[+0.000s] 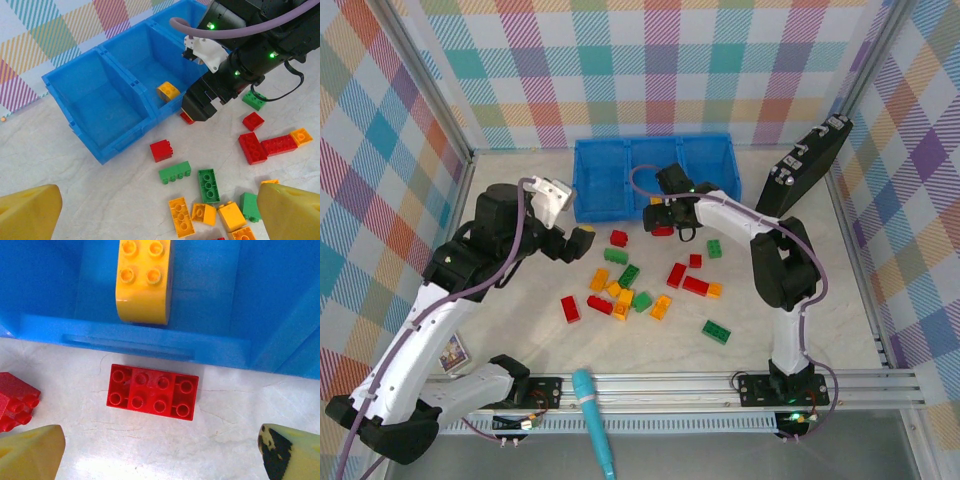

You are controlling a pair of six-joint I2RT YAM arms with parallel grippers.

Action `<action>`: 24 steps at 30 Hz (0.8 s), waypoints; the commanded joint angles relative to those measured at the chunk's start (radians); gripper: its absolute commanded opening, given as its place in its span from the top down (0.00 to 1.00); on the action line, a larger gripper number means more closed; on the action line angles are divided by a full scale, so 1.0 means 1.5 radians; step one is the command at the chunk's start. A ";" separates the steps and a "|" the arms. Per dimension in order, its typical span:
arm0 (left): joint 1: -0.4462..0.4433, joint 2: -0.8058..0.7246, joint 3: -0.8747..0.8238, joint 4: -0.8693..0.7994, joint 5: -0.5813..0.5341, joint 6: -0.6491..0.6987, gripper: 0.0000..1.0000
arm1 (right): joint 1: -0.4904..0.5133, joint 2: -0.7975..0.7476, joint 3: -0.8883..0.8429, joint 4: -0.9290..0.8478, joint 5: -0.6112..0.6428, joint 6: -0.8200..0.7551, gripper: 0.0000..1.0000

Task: Sort the legos into containers by color
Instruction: Pick up the lego from the center of the table.

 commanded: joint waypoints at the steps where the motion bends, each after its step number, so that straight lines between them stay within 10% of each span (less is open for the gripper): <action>1: -0.008 -0.005 -0.006 0.020 0.006 0.002 0.00 | 0.005 -0.013 -0.012 0.025 -0.010 0.024 0.01; 24: -0.008 -0.002 -0.012 0.022 -0.003 0.005 0.00 | 0.007 0.112 0.052 0.036 -0.001 0.041 0.04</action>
